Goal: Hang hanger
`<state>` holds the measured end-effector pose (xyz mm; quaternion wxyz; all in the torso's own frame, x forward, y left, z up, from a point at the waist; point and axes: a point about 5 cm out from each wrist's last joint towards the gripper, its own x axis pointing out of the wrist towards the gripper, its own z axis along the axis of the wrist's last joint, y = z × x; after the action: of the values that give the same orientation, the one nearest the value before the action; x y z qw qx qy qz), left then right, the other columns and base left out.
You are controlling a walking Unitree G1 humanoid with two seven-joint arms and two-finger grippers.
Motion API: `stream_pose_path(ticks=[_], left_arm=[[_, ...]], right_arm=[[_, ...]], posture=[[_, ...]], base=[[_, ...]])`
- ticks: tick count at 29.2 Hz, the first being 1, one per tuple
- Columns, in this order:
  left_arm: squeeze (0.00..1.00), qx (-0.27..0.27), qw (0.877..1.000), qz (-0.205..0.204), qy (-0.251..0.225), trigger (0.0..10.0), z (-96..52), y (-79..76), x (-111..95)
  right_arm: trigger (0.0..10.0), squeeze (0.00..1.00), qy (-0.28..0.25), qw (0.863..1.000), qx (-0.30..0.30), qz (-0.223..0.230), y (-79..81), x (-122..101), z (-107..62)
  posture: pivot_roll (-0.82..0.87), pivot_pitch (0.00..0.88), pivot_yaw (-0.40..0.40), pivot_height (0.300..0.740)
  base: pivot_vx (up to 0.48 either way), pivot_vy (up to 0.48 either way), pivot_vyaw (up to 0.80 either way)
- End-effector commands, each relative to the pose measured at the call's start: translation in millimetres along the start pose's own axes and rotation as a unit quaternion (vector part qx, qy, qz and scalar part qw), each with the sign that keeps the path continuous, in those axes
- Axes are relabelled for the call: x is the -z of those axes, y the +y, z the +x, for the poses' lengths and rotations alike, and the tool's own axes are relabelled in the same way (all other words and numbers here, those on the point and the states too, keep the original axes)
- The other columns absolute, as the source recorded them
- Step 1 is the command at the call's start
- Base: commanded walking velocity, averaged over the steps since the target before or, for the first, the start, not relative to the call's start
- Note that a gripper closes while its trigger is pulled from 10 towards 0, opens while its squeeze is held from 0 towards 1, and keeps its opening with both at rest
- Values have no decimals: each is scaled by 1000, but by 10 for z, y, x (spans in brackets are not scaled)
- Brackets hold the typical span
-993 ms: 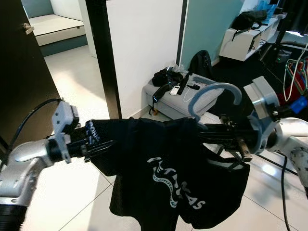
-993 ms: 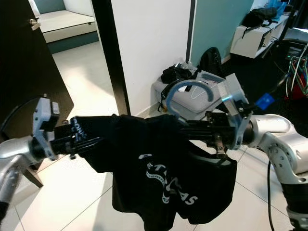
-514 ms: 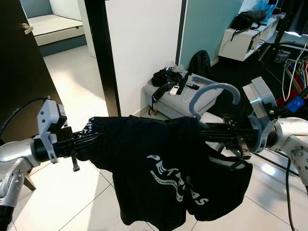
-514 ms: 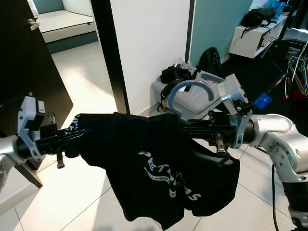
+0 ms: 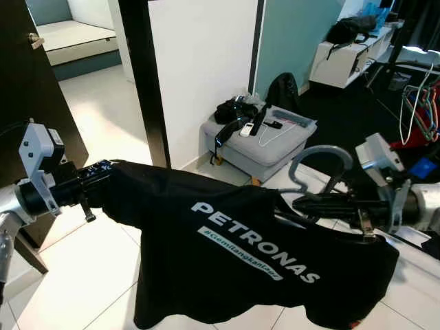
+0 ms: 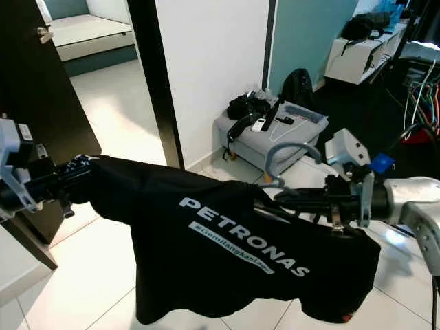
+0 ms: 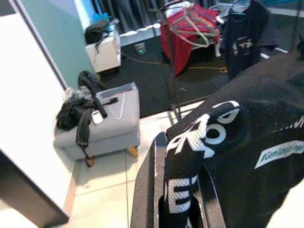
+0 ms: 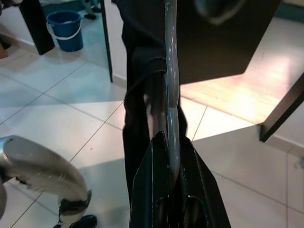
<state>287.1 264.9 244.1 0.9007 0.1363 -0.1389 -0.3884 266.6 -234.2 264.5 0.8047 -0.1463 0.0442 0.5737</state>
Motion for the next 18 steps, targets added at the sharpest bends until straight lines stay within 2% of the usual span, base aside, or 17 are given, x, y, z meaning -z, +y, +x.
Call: stream_pose_path(ticks=[1, 2, 4, 6, 9, 12, 16, 17, 18], left_arm=[[0, -34, 999, 14, 10, 0, -101, 115, -14], [0, -34, 999, 14, 10, 0, -101, 115, -14], [0, -68, 997, 15, 19, 0, -163, 189, 50], [0, -68, 997, 15, 19, 0, -163, 189, 50], [0, -131, 991, 10, 37, 0, -278, 295, 177], [0, -151, 988, -1, 45, 0, -307, 303, 255], [0, -143, 988, -21, 54, 196, -290, 246, 350], [0, -76, 994, -44, 59, 10000, -150, -5, 465], [0, -47, 996, -50, 56, 10000, -78, -117, 493]], right_arm=[[10000, 0, -10, 1000, 10, -3, 9, -21, -49], [10000, 0, -10, 1000, 10, -3, 9, -21, -49], [10000, 0, -8, 1000, 12, -2, 24, 4, -67], [10000, 0, -8, 1000, 12, -2, 24, 4, -67], [10000, 0, -12, 1000, 23, -1, 25, -8, -120], [10000, 0, -13, 1000, 24, -1, 32, -12, -134], [10000, 0, -17, 1000, 26, -2, 34, -13, -136], [10000, 0, -27, 999, 35, -7, 14, -31, -118], [10000, 0, -32, 999, 37, -8, 8, -39, -106]], posture=[[-11, 34, -6, 740], [-11, 34, -6, 740], [-10, 34, -7, 740], [-10, 34, -7, 740], [-12, 36, -8, 740], [-15, 35, -9, 740], [-15, 34, -9, 740], [-17, 32, -8, 740], [-17, 32, -8, 740]], base=[[0, 0, 0], [0, 0, 0], [0, 0, 0], [0, 0, 0], [0, 0, 0], [0, 0, 0], [0, 0, 0], [0, 0, 0], [0, 0, 0]])
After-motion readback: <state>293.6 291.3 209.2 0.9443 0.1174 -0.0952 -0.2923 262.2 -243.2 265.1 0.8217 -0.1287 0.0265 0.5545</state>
